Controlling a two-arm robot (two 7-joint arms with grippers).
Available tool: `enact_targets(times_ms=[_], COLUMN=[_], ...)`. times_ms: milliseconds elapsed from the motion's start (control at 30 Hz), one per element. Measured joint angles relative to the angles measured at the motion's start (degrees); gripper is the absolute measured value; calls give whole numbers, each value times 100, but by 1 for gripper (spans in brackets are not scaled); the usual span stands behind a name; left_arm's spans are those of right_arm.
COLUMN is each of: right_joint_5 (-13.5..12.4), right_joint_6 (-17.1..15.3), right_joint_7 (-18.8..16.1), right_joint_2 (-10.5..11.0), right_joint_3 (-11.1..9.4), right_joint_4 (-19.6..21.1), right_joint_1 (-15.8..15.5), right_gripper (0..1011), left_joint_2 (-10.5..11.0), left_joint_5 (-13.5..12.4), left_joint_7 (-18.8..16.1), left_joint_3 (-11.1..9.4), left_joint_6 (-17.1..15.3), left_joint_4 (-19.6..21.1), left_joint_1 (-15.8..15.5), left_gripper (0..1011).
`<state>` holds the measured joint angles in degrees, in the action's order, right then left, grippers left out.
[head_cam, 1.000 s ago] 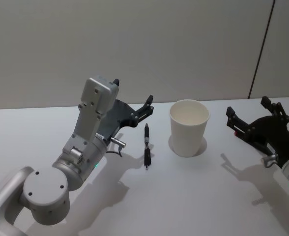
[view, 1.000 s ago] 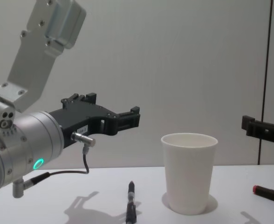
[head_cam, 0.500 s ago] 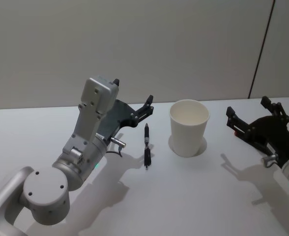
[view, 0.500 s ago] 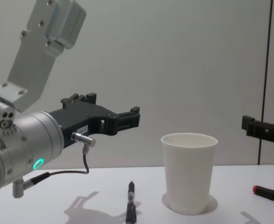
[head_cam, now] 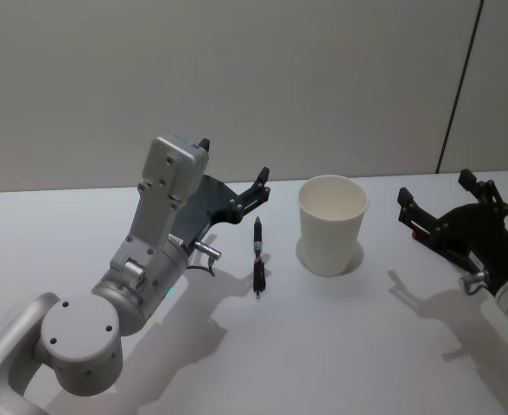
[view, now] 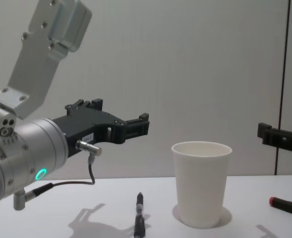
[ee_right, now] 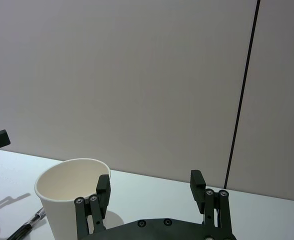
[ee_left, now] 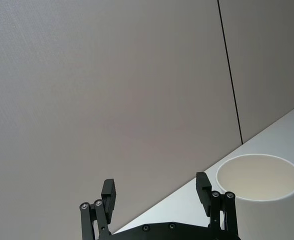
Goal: Place the pen into the pen holder.
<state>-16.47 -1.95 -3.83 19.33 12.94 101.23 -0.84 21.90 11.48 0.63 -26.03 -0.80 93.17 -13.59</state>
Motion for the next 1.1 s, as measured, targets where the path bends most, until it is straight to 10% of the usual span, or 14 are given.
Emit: enact_targets(times_ms=[400, 1100], right_joint_5=[1, 562], right_joint_6=[-83, -1062], right_joint_7=[-149, -2182], right_joint_2=[5, 403], right_joint_3=[-21, -368], right_joint_4=[-6, -864], right_joint_1=[89, 1557], right_gripper=[1001, 1001], left_joint_2=[0, 0], left_joint_5=[0, 0], left_joint_7=[0, 0], left_joint_3=[0, 0], left_joint_6=[0, 0], left_joint_4=[0, 0], left_joint_1=[0, 0], left_gripper=[1001, 1001])
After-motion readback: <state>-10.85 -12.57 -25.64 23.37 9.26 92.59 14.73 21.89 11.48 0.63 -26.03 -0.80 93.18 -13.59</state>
